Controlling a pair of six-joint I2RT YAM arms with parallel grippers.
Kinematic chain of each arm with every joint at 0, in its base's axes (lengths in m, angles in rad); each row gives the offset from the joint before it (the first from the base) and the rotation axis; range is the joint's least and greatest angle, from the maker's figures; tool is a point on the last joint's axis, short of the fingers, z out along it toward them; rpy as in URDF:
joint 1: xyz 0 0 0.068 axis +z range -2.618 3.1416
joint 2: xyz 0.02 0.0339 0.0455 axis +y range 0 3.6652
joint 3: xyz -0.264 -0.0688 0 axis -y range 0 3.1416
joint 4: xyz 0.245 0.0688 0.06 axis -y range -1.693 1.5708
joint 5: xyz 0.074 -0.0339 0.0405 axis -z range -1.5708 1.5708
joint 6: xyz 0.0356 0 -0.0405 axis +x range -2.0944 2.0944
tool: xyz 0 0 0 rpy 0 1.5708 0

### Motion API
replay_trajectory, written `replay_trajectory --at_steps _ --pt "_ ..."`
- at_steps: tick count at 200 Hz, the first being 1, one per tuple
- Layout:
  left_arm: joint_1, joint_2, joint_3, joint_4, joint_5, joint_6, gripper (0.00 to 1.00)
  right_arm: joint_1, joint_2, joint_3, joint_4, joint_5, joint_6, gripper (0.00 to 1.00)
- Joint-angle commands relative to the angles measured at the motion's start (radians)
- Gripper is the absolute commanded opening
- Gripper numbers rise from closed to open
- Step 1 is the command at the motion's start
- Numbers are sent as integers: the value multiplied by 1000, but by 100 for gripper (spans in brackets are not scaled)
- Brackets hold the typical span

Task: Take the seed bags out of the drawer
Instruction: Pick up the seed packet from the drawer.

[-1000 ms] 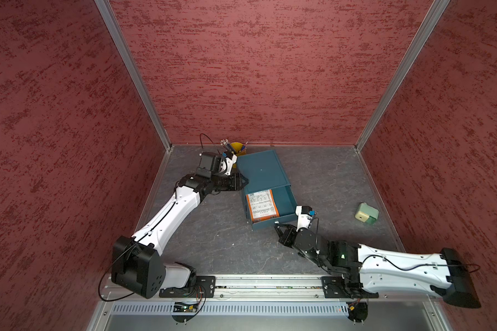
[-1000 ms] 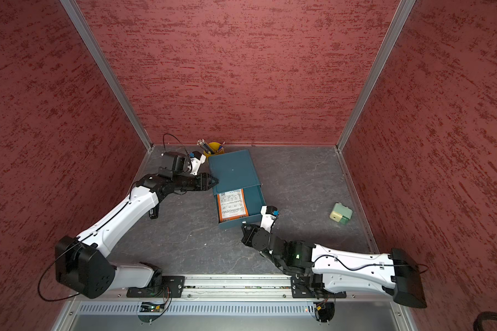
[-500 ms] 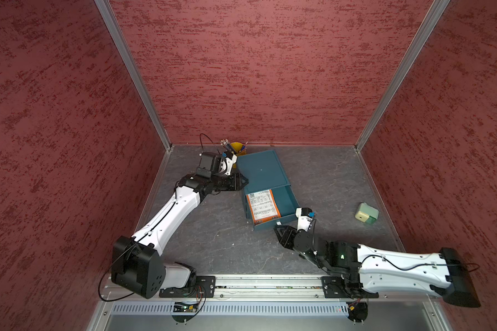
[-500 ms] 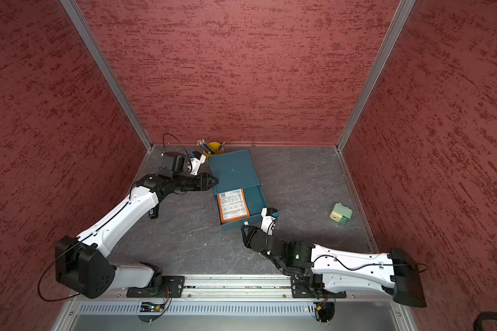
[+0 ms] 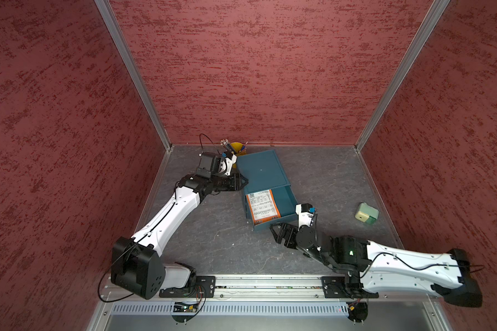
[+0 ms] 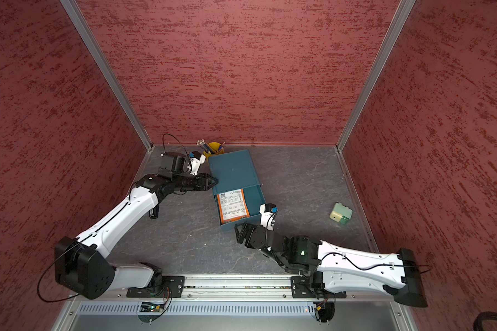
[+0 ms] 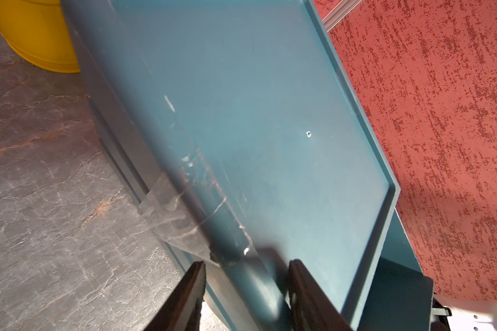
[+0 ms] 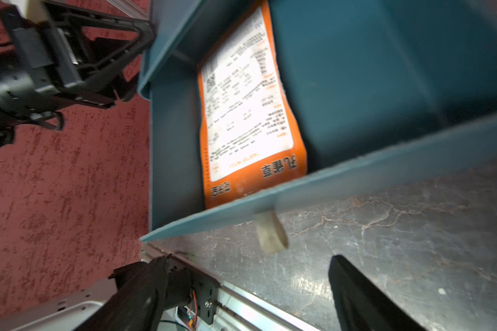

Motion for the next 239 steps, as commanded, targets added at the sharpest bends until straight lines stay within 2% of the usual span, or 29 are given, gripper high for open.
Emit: replay_trajectory --at_steps 1,25,46,83,107,131,156,239 --pt "2 -13 -29 -62 -50 34 50 -5 -2 164 -242 -35 -104 98" --pt "-1 -13 -35 -58 -46 34 50 -86 34 305 -367 -132 -212 99" --pt "-2 -13 -37 -58 -41 37 50 -203 93 433 -453 -262 -341 99" --pt "-6 -13 -37 -62 -33 48 50 -386 257 656 -605 -461 -566 99" --pt "-9 -13 -37 -64 -32 49 50 -451 368 735 -649 -531 -653 99" --pt "-11 -19 -43 -64 -30 48 50 -486 470 768 -646 -567 -709 98" --pt "-10 -21 -47 -64 -28 47 50 -508 547 782 -614 -576 -734 92" --pt "-15 -4 -36 -63 -21 51 49 -565 615 683 -480 -624 -731 78"
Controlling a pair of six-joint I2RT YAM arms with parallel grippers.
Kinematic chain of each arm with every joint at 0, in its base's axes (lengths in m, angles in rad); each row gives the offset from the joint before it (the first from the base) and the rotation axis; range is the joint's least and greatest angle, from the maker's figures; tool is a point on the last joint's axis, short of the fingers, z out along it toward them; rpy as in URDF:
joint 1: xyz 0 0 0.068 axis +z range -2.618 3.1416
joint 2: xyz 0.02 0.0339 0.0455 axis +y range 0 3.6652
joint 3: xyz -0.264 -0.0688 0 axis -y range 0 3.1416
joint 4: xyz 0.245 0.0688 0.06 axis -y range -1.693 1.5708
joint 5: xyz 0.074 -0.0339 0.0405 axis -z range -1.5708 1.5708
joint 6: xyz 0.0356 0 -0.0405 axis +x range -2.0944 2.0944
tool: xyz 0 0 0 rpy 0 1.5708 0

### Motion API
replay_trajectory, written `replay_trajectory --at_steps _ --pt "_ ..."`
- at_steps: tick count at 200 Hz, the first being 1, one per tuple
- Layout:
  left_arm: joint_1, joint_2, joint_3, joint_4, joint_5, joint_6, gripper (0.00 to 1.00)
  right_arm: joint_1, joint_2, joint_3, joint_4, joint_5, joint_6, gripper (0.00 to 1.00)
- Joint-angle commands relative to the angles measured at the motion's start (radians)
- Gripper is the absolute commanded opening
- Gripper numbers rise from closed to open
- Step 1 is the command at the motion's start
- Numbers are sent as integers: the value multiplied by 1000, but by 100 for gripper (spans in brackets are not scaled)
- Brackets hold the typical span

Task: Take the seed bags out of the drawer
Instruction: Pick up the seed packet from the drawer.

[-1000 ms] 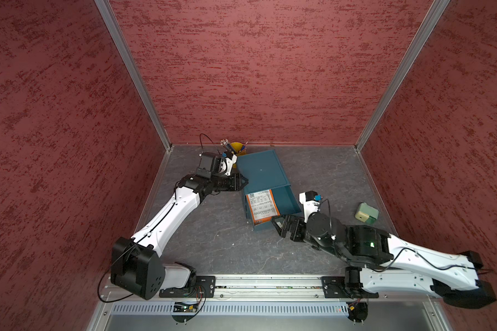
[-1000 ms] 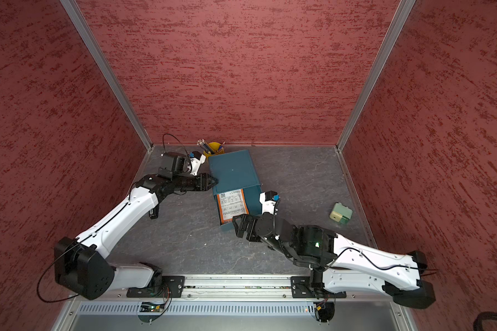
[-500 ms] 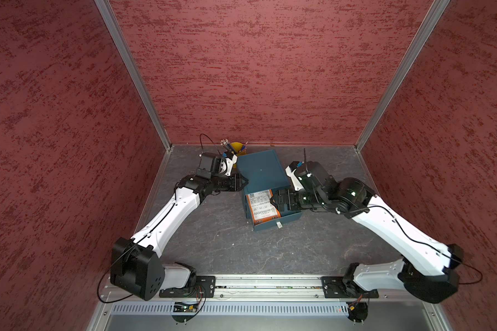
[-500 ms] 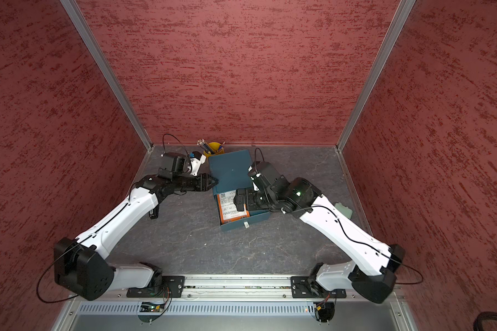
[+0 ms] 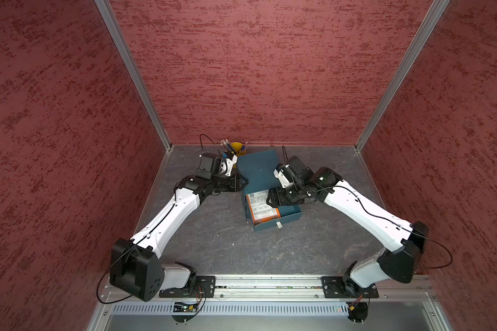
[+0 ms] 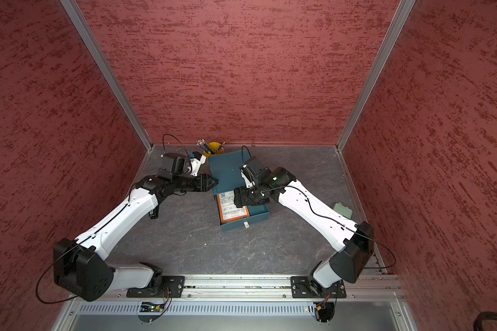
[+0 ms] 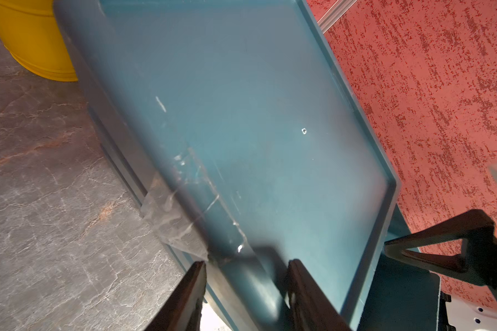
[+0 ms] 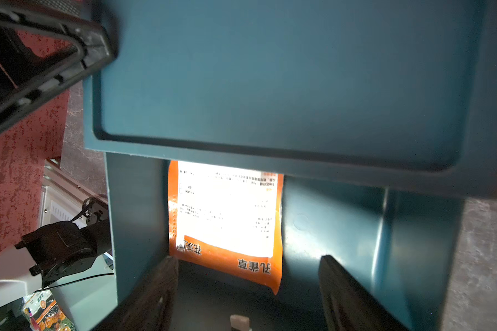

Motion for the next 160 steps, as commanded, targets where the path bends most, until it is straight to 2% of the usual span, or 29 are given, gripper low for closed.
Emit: replay_trajectory --at_steps 1,83,106,145,160 --pt "-4 9 -21 -74 -15 31 49 -7 18 -32 60 -34 -5 78" --pt "-3 11 -22 -77 -10 33 49 -7 20 -125 161 37 47 71" --pt "-3 9 -26 -77 -9 33 49 -2 37 -121 155 43 48 70" --pt "-7 6 -30 -77 -3 27 49 13 73 -78 83 142 54 65" --pt "-8 5 -32 -73 -5 26 48 15 81 -75 81 145 58 64"
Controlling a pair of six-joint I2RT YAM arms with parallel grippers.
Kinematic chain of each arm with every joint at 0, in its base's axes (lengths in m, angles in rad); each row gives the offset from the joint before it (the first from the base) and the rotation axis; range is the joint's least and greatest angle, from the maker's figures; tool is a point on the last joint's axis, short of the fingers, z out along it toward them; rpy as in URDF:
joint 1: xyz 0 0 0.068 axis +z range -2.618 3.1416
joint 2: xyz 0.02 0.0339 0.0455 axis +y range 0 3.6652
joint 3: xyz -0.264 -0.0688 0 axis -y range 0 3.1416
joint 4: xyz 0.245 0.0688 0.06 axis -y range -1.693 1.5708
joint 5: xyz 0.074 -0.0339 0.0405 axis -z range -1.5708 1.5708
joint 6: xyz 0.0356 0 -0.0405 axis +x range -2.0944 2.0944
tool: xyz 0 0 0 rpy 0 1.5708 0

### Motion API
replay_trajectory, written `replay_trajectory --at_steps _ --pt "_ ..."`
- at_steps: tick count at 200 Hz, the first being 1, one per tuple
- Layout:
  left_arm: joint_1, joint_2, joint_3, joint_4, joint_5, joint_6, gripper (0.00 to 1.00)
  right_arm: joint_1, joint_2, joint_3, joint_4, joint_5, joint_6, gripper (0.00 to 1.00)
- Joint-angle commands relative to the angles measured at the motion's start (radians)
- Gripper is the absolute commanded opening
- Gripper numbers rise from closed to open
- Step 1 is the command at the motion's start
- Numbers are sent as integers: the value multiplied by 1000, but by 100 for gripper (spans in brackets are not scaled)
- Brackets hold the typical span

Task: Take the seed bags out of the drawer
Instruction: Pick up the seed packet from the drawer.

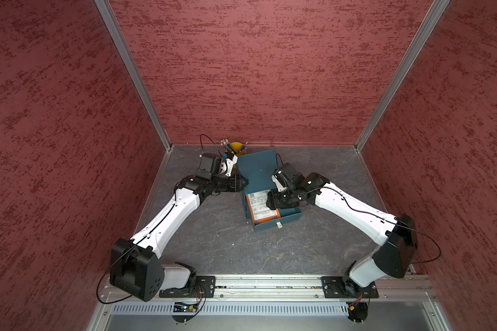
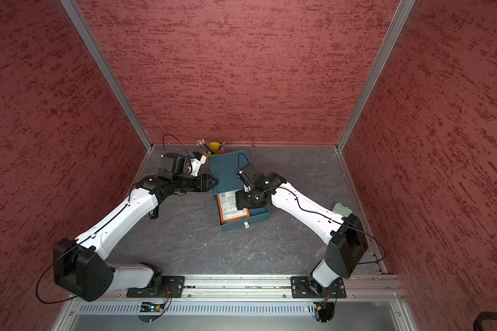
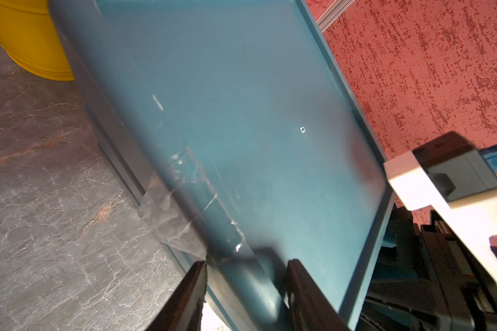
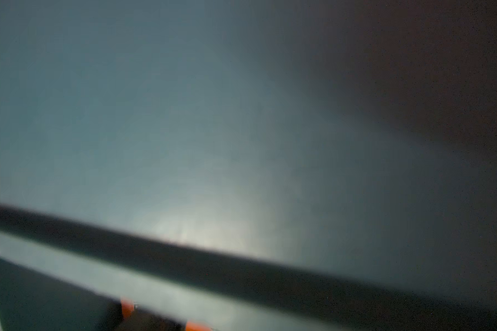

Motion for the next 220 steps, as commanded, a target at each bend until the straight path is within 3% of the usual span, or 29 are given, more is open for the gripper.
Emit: replay_trajectory --at_steps 1,61,126,189,220 --pt "-6 5 -33 -74 -8 25 48 7 24 23 -35 69 12 63" --pt "-6 18 -26 -71 -8 24 48 37 70 46 27 -56 7 58" --pt "-9 21 -29 -68 -9 22 48 58 103 38 57 -99 41 50" --pt "-9 21 -27 -74 -11 23 48 58 94 15 4 25 78 40" --pt "-10 25 -26 -75 -15 23 48 58 102 -9 27 14 93 25"
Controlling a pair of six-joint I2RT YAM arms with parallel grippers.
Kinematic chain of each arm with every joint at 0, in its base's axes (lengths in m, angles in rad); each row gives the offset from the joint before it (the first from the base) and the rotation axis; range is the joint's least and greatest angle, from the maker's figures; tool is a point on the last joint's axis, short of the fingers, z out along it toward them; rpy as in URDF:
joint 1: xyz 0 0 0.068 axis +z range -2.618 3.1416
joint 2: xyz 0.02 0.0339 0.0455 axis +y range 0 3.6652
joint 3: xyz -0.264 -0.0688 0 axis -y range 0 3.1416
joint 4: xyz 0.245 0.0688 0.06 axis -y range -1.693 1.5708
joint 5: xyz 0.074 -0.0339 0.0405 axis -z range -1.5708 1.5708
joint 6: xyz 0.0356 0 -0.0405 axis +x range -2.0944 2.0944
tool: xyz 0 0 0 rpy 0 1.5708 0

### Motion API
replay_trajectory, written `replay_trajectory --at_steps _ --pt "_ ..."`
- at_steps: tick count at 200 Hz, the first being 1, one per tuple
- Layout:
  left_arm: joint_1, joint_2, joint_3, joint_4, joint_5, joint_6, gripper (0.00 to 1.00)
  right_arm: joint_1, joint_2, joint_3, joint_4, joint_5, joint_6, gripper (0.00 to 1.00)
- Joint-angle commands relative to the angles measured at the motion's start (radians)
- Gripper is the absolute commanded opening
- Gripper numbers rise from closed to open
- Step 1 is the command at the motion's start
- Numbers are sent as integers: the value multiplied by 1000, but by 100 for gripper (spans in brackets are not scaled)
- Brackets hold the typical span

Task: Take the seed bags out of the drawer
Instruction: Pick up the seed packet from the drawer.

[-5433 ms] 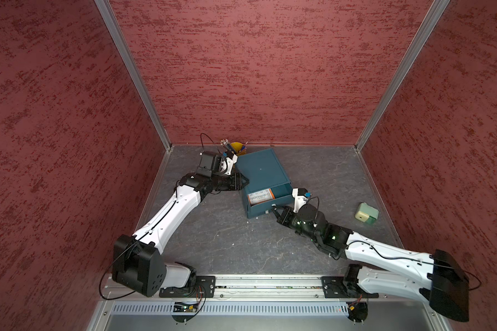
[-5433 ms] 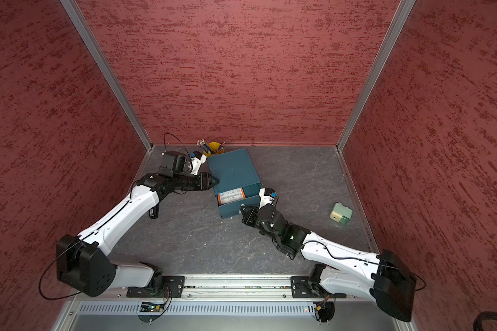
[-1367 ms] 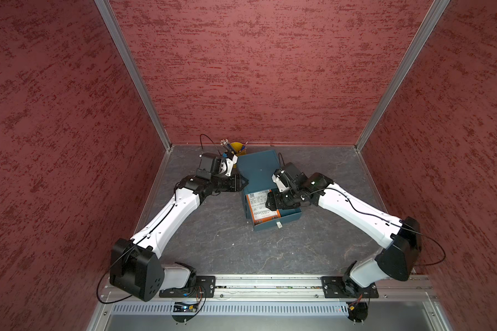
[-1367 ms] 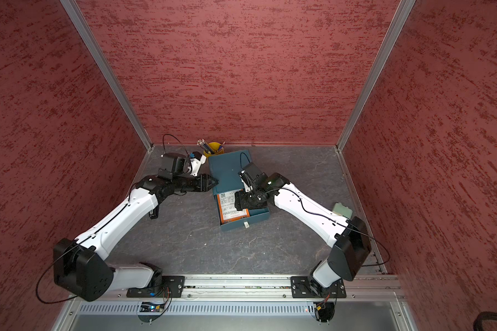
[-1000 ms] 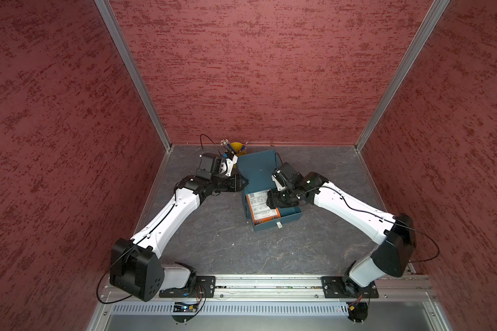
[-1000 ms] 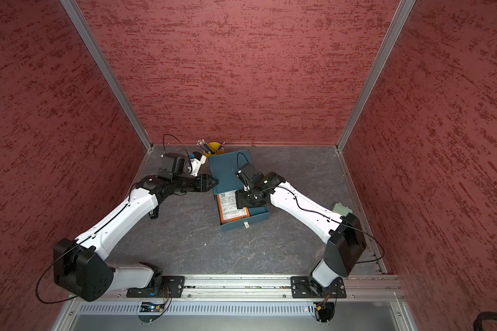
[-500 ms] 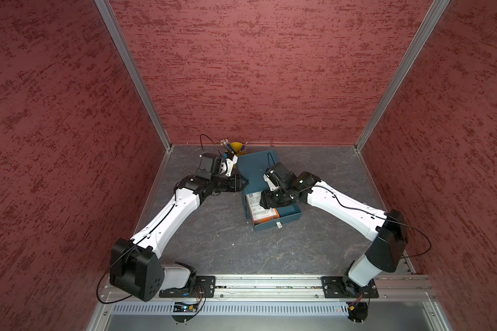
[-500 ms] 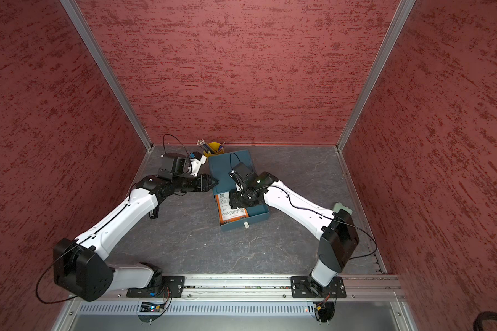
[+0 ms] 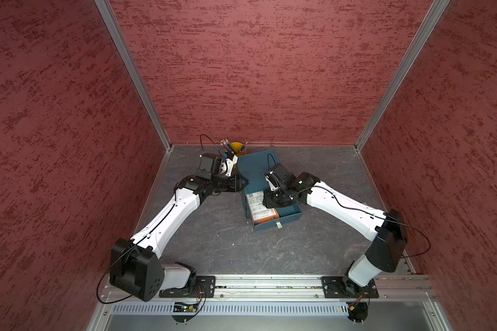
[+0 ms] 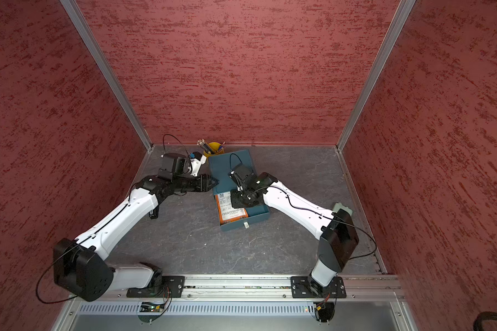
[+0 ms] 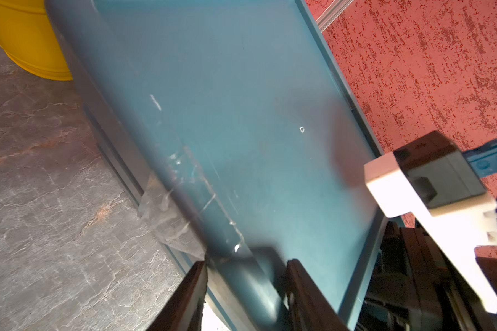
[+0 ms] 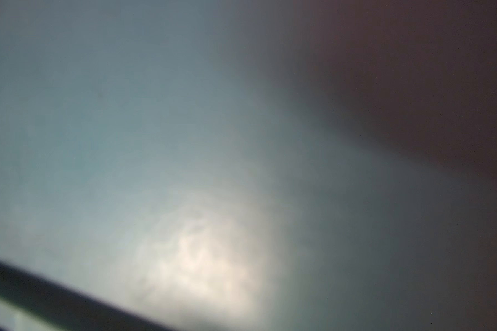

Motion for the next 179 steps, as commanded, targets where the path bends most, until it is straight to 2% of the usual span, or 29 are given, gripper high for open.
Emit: replay_trajectory --at_steps 1,54,179 --pt "-8 25 -24 -77 -15 24 48 10 32 -53 -15 12 24 25" --pt "-7 25 -27 -77 -19 23 48 9 32 -60 15 -8 17 0" --pt "-8 29 -22 -89 -27 42 48 -37 -92 -37 61 -102 93 0"
